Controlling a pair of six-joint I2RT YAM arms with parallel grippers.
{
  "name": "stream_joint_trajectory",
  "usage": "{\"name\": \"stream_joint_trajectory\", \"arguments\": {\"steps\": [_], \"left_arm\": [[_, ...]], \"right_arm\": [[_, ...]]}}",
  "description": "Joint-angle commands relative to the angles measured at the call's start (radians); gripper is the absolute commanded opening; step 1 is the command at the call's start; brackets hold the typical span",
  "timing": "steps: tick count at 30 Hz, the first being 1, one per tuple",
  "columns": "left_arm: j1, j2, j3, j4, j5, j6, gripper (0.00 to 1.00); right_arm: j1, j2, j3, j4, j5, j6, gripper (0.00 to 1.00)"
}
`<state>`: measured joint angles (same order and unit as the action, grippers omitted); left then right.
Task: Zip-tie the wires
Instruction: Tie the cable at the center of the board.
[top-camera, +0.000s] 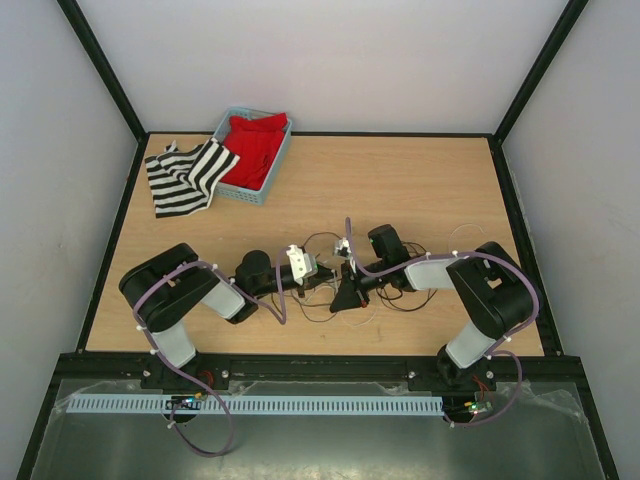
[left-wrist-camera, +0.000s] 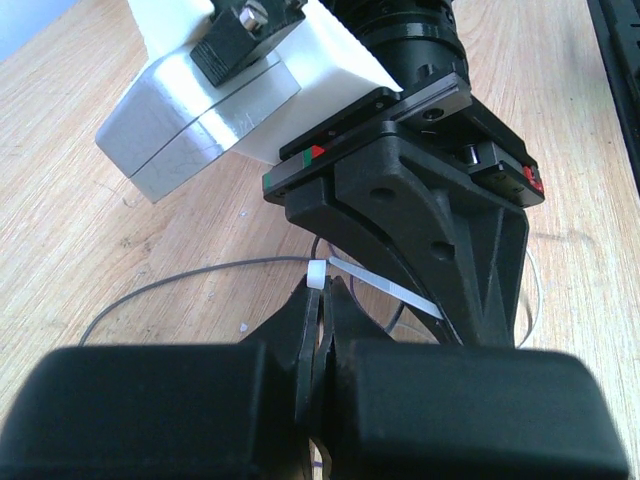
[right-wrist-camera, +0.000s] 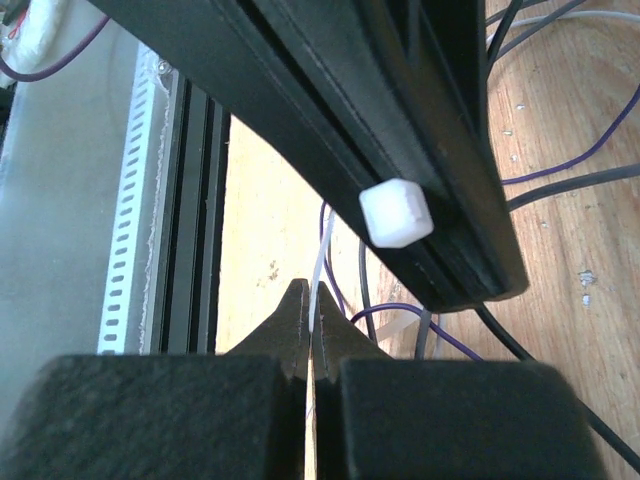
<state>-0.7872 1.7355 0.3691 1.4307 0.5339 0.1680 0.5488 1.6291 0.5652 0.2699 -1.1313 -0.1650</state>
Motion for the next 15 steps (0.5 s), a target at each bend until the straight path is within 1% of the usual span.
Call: {"name": "stream_joint_trajectory", "arguments": {"steps": [1, 15], "left_arm": [[-0.007, -0.016, -0.013, 0.050, -0.010, 0.024, 0.00], [-0.017, -0.047, -0.020, 0.051, -0.031, 0.042, 0.00]], "right_arm": [[-0.006, 0.010, -0.004, -0.020, -0.052, -0.020, 0.00], [-0.006, 0.034, 0.000, -0.032, -0.053, -0.025, 0.00]]}}
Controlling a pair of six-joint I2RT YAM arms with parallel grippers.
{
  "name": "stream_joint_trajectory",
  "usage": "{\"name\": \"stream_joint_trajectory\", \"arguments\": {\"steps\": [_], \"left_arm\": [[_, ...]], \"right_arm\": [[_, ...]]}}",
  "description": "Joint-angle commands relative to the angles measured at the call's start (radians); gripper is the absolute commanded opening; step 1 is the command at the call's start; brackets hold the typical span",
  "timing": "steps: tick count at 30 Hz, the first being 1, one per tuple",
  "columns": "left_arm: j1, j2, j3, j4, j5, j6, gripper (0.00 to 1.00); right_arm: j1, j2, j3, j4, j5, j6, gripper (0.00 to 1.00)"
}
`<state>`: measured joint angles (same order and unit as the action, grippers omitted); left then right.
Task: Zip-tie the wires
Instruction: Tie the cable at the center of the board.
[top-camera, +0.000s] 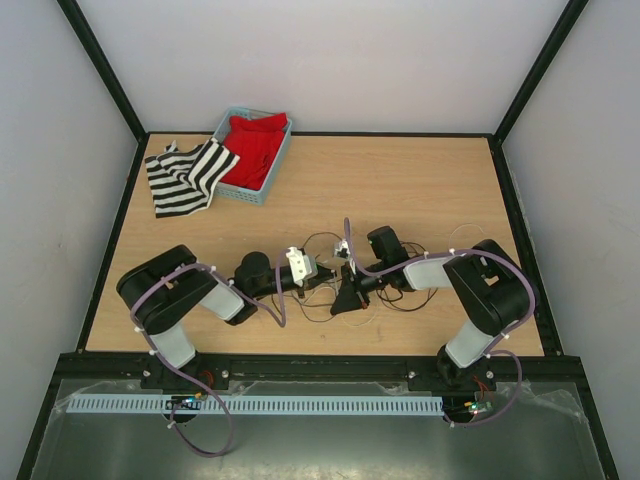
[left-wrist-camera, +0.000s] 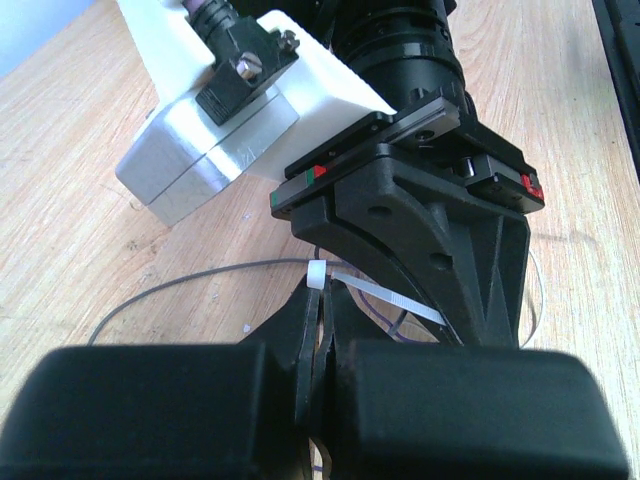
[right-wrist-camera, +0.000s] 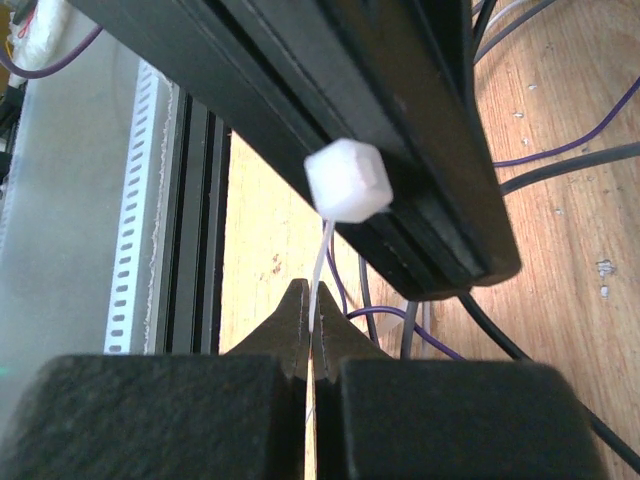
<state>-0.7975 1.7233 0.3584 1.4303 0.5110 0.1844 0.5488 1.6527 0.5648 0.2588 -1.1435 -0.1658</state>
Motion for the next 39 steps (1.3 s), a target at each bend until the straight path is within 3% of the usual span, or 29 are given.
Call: {"name": "stream_joint_trajectory", "arguments": {"steps": [1, 39], "left_arm": [[-0.008, -0.034, -0.009, 0.050, -0.009, 0.027, 0.00], [-0.056, -0.003, -0.028, 0.051, -0.092, 0.112, 0.00]], "right_arm": [[-0.006, 0.010, 0.000, -0.021, -0.042, -0.024, 0.00], [-0.018, 0.004, 0.022, -0.020, -0.075, 0.025, 0.00]]}}
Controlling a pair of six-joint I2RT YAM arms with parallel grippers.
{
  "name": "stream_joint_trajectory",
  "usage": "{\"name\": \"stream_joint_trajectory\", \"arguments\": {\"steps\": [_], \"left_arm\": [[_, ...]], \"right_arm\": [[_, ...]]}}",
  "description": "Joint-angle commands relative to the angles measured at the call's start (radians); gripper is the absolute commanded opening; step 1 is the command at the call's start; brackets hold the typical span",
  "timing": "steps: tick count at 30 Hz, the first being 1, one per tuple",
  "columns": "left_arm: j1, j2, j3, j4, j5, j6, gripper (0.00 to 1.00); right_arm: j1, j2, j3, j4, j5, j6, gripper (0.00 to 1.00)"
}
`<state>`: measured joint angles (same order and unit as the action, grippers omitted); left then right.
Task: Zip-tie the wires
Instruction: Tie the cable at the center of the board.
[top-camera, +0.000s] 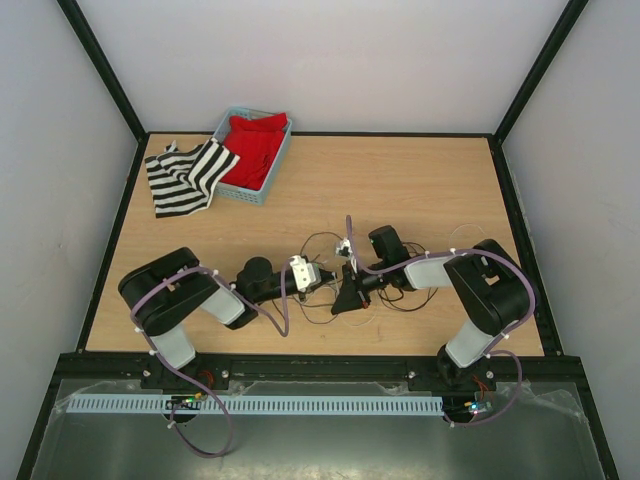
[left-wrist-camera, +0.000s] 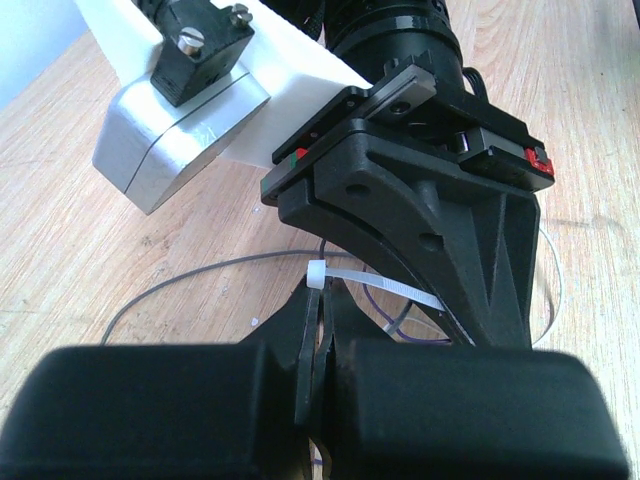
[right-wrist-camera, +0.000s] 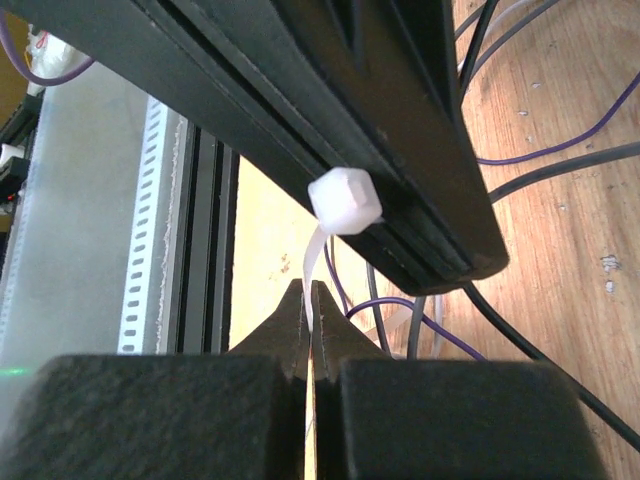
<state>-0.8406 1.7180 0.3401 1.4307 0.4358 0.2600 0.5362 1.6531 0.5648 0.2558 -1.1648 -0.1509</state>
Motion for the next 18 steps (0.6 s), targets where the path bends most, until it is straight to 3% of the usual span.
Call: {"name": "stream_joint_trajectory", "arguments": {"steps": [1, 18], "left_arm": [[-0.015, 0.004, -0.010, 0.050, -0.022, 0.040, 0.00], [-0.041, 0.023, -0.013, 0.051, -0.063, 0.088, 0.00]], "right_arm": [[-0.005, 0.004, 0.025, -0.019, -0.056, 0.012, 0.00], [-0.013, 0.038, 0.097, -0.143, -0.058, 0.019, 0.00]]}}
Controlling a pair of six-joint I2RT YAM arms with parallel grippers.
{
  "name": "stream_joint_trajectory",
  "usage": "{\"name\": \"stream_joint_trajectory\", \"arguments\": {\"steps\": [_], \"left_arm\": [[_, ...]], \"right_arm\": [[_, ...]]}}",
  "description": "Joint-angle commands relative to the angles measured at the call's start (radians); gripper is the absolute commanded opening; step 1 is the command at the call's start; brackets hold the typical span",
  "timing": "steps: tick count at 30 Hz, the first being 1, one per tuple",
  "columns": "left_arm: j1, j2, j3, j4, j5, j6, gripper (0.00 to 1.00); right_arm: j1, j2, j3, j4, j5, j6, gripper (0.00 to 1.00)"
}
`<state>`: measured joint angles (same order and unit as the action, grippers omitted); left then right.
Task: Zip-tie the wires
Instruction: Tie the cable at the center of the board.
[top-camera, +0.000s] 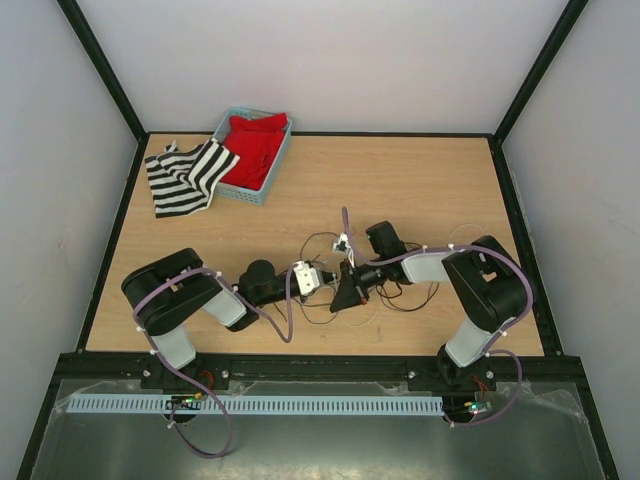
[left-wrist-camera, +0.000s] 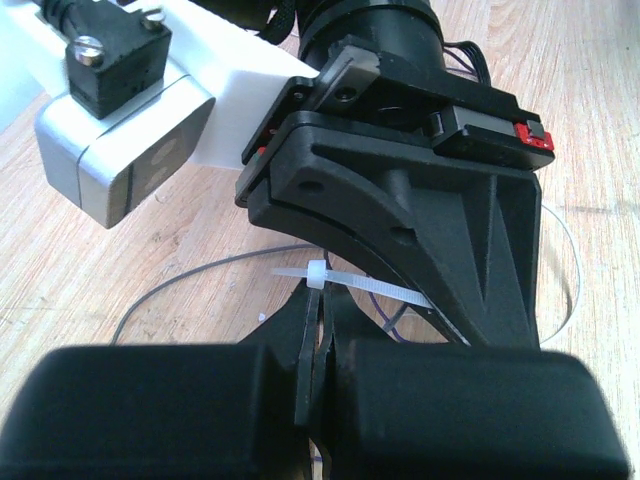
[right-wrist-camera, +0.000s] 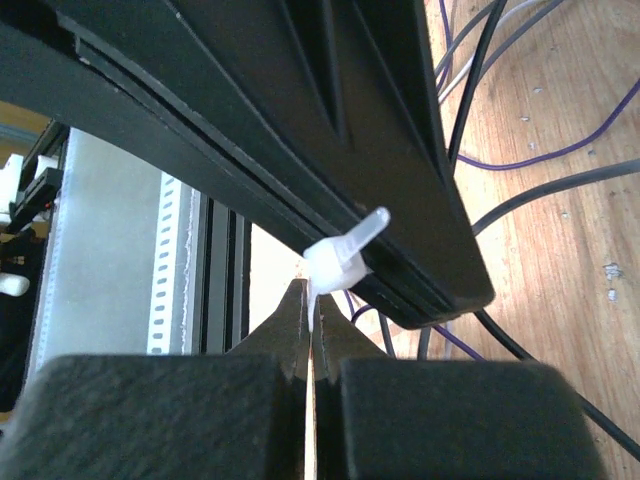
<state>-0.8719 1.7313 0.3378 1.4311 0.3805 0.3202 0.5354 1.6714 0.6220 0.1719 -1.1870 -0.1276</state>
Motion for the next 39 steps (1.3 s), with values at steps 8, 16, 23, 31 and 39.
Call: {"name": "stream_joint_trajectory", "arguments": {"steps": [8, 16, 23, 31, 39], "left_arm": [[-0.023, 0.017, -0.011, 0.049, -0.015, 0.045, 0.00], [-0.039, 0.023, -0.010, 0.049, -0.019, 0.060, 0.00], [-0.042, 0.035, -0.012, 0.050, -0.014, 0.060, 0.00], [-0.047, 0.050, -0.011, 0.049, -0.014, 0.067, 0.00], [-0.058, 0.063, -0.007, 0.050, -0.014, 0.071, 0.00]], "right_arm": [[-0.021, 0.033, 0.060, -0.079, -0.034, 0.000, 0.00], [-0.029, 0.055, 0.094, -0.105, -0.029, 0.012, 0.00], [-0.041, 0.059, 0.121, -0.138, -0.029, -0.001, 0.00], [-0.048, 0.068, 0.132, -0.168, -0.035, -0.018, 0.00], [-0.048, 0.083, 0.149, -0.187, -0.035, -0.027, 0.00]]}}
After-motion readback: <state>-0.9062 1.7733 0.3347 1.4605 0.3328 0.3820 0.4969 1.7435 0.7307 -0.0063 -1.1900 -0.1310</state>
